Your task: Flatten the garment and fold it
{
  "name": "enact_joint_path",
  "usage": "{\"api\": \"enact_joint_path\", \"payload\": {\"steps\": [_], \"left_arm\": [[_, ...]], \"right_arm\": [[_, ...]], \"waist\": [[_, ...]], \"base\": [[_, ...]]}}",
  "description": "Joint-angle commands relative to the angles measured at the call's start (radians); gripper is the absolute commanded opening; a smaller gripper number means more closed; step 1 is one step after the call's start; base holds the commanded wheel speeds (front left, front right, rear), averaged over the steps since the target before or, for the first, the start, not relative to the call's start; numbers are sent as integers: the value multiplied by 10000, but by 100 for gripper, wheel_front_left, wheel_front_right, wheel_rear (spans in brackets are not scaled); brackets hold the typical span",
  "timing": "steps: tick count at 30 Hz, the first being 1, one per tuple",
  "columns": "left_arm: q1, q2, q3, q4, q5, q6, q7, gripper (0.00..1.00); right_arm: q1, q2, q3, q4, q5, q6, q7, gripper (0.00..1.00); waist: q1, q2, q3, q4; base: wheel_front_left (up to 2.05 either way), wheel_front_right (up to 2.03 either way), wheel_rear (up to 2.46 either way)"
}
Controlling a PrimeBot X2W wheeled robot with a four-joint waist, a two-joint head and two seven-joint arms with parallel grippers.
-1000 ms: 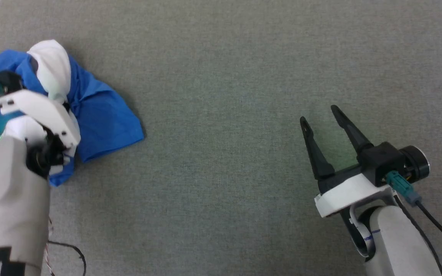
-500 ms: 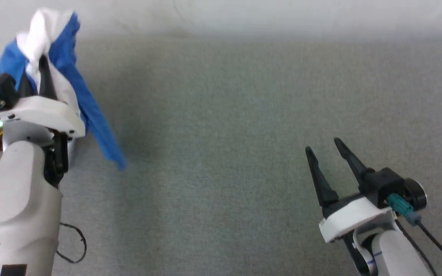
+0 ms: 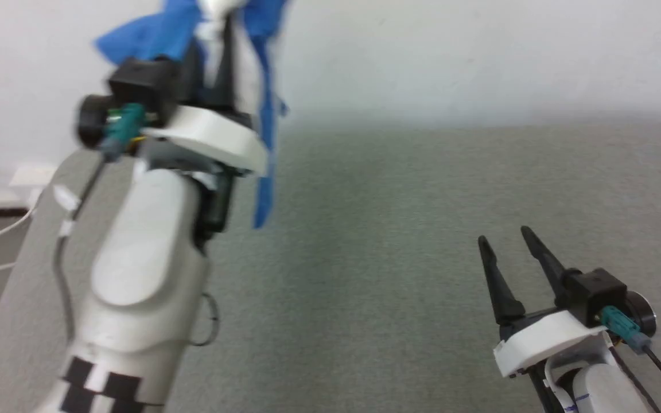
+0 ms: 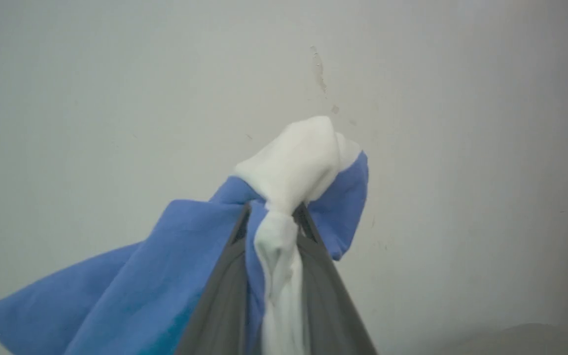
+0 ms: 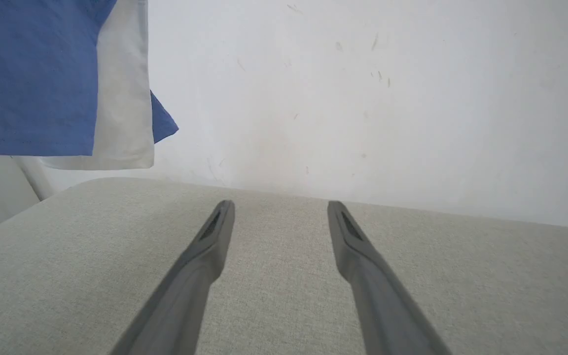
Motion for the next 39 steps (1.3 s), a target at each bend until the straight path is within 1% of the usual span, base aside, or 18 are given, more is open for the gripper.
{"api": "enact_joint_path", "payload": {"steps": [1, 7, 11, 14, 18, 22, 23, 24, 25, 26, 27, 28, 30, 32, 34, 37, 38, 39], "left_arm": [[-220, -305, -295, 66, -21, -199, 51, 0], [-292, -1007, -1329, 790, -211, -711, 264, 0], [-32, -1194, -2080, 1745, -495, -1028, 1039, 0], [267, -1244, -2661, 2725, -755, -1384, 2108, 0], [692, -1274, -3222, 4075, -1253, -1740, 3981, 0], [1010, -1290, -3566, 4984, -1729, -1900, 5650, 0], [1010, -1290, -3566, 4984, -1729, -1900, 5650, 0], [1135, -1296, -3700, 5205, -1962, -1970, 6259, 20], [1197, -1299, -3743, 5261, -2114, -2006, 6535, 53], [1245, -1301, -3760, 5257, -2273, -2034, 6725, 100], [1272, -1303, -3743, 5193, -2419, -2050, 6791, 100], [1271, -1304, -3706, 5041, -2520, -2063, 6652, 100], [1278, -1306, -3475, 4611, -2687, -2023, 5891, 100], [1342, -1307, -3141, 4042, -2827, -2003, 4742, 100], [1426, -1235, -2752, 3394, -2793, -1908, 3252, 100], [1686, -853, -2396, 2634, -2499, -1756, 1475, 100], [1686, -853, -2396, 2634, -2499, -1756, 1475, 100], [1912, -523, -2166, 2211, -2233, -1503, 456, 100]], "right_arm": [[123, 1, -79, -110, -41, -17, 32, 100], [114, 1, -133, -299, -47, -17, 130, 100], [74, 1, -103, -392, 13, -17, 162, 100], [55, 1, -93, -430, 38, -17, 186, 100], [21, 1, -93, -417, 49, -17, 188, 100], [13, 1, -52, -385, 45, -17, 229, 100], [13, 1, -52, -385, 45, -17, 229, 100], [-9, 1, -19, -361, 37, -17, 239, 100], [-24, 1, 8, -342, 31, -17, 249, 100], [-32, 1, 22, -330, 29, -17, 260, 100], [-43, 1, 42, -328, 20, -17, 270, 100], [-55, 1, 67, -326, 9, -17, 281, 100], [-64, 1, 118, -321, -17, -17, 307, 100], [-47, 1, 144, -339, -44, -17, 335, 100], [-6, 1, 113, -366, -81, -17, 364, 100], [91, 1, 58, -423, -137, -17, 415, 100], [91, 1, 58, -423, -137, -17, 415, 100], [160, 1, 28, -477, -169, -17, 456, 100]], "waist": [[1, -1, -152, -964], [1, -1, 77, -2081], [1, -1, 329, -2663], [1, -1, 527, -2946], [1, -1, 741, -3097], [1, -1, 839, -3048], [1, -1, 839, -3048], [1, -1, 853, -2952], [1, -1, 838, -2901], [1, -1, 809, -2826], [1, -1, 784, -2762], [1, -1, 746, -2696], [1, -1, 634, -2570], [1, -1, 503, -2441], [1, -1, 371, -2295], [1, -1, 186, -2075], [1, -1, 186, -2075], [1, -1, 87, -1941]], "base": [[0, 0, 0], [0, 0, 0], [0, 0, 0], [0, 0, 0], [0, 0, 0], [0, 0, 0], [0, 0, 0], [0, 0, 0], [0, 0, 0], [0, 0, 0], [0, 0, 0], [0, 0, 0], [0, 0, 0], [0, 0, 0], [0, 0, 0], [0, 0, 0], [0, 0, 0], [0, 0, 0]]}}
